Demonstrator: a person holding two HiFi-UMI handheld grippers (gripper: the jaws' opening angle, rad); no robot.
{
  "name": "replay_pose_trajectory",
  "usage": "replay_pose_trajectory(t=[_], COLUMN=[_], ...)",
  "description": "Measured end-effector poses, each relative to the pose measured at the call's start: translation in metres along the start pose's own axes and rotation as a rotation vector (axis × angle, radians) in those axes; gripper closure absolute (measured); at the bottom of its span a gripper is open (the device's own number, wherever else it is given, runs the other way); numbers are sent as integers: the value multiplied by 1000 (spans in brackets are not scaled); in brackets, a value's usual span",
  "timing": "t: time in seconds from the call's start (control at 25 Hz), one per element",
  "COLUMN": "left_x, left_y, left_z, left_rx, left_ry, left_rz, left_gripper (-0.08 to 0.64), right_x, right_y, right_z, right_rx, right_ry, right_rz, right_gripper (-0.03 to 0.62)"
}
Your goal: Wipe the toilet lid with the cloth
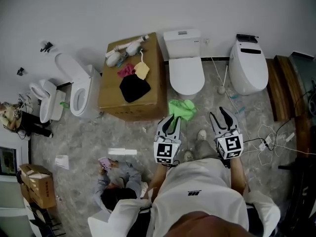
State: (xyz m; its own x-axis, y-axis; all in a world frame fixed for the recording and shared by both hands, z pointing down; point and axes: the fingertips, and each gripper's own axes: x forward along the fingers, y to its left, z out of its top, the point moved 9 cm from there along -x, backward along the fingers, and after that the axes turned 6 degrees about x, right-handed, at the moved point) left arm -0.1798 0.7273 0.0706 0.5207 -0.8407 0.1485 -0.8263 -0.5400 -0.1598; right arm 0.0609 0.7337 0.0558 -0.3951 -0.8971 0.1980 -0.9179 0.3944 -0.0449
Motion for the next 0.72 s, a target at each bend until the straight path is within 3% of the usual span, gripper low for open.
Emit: replay_pose_trajectory(t=[0.72], left_x=[90], left_y=[52], left_z=[-2], left_rx=[-9], left_ry=[32], left_rz=[33], left_gripper=[485], right_x=[104], right_y=[-47], right_z=[9], right_rx=[1], right_ry=[44], right_rz=[54], right_gripper=[402])
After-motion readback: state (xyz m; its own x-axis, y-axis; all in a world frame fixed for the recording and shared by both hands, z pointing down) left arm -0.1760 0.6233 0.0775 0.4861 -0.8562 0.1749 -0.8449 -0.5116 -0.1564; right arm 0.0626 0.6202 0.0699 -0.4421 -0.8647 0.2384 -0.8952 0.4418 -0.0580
